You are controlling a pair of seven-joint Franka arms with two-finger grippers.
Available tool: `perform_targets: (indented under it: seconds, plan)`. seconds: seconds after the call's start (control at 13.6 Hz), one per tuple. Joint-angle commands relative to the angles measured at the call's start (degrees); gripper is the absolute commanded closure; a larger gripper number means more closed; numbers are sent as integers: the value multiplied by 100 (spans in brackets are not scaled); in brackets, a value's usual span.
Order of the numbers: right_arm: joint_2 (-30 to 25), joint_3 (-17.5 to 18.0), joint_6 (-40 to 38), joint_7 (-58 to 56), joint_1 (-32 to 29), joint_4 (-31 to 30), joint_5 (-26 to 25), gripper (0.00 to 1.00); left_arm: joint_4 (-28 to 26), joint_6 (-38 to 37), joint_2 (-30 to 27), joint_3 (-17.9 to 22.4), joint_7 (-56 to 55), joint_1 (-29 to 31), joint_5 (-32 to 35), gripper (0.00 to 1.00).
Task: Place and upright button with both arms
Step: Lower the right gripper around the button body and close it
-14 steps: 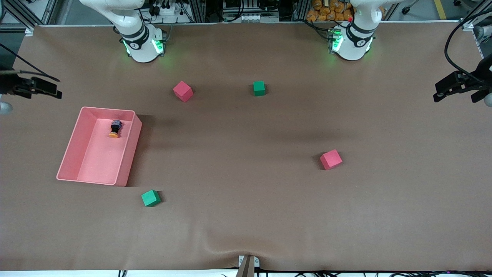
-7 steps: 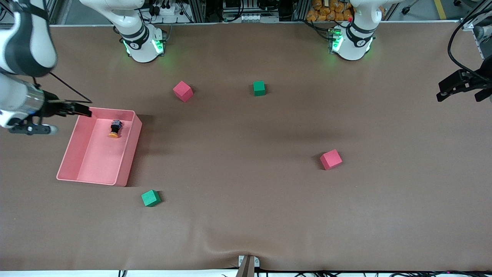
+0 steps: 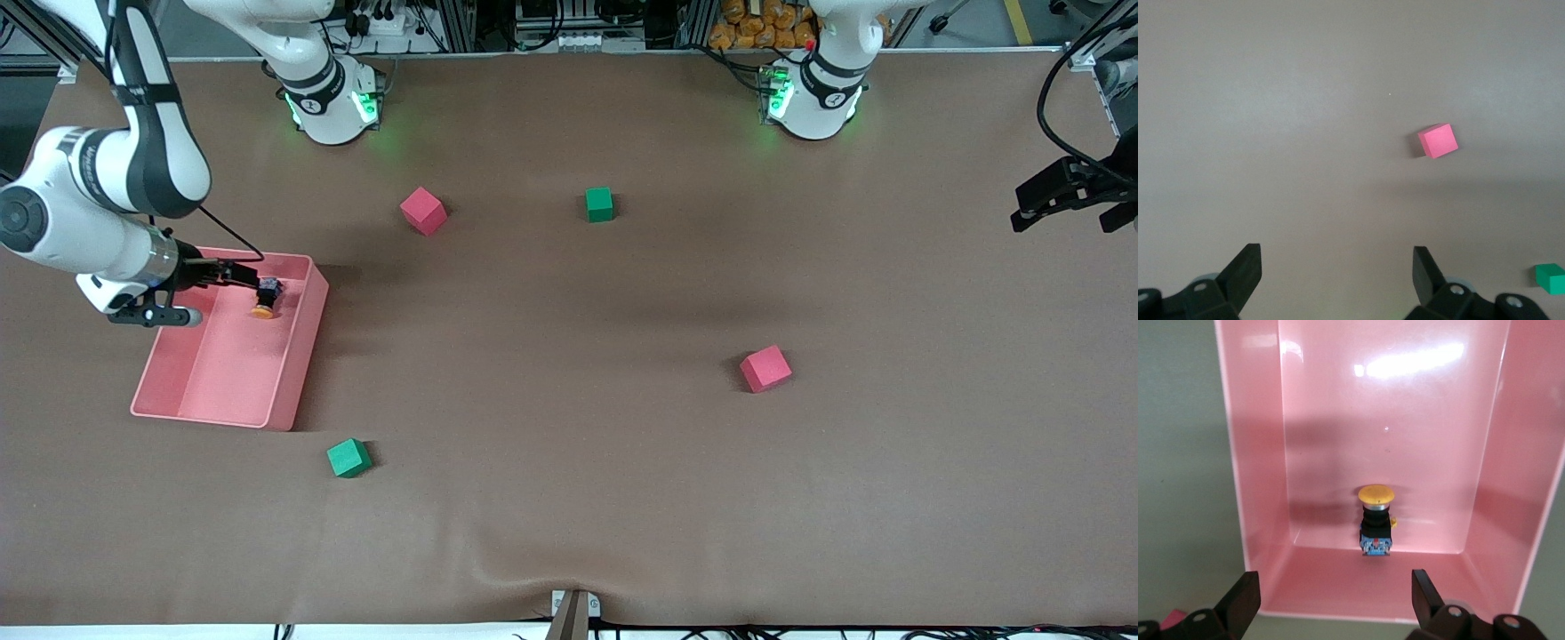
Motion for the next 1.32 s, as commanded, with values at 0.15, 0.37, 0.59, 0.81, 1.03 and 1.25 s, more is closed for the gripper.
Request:
perform_targets:
  seconds: [0.15, 0.37, 0.59, 0.81, 1.03, 1.25]
  plan:
    - [360, 21, 489, -46, -36, -117, -66, 0, 27, -102, -80, -51, 131, 54, -89, 0]
    - [702, 21, 972, -46, -62, -223, -66, 0, 27, -102, -80, -42, 148, 63, -107, 0]
    - [922, 21, 1358, -72, -62, -205, -66, 0, 27, -102, -80, -34, 157, 63, -72, 0]
    - [1195, 30, 1878, -257, -62, -223, -66, 0, 27, -94, -19, -34, 149, 54, -89, 0]
    - [1266, 21, 1896, -283, -62, -249, -66, 0, 27, -85, 8, -42, 140, 28, -89, 0]
    - [1240, 21, 1896, -380, -71, -345, -66, 0, 27, -76, 25, -42, 148, 37, -89, 0]
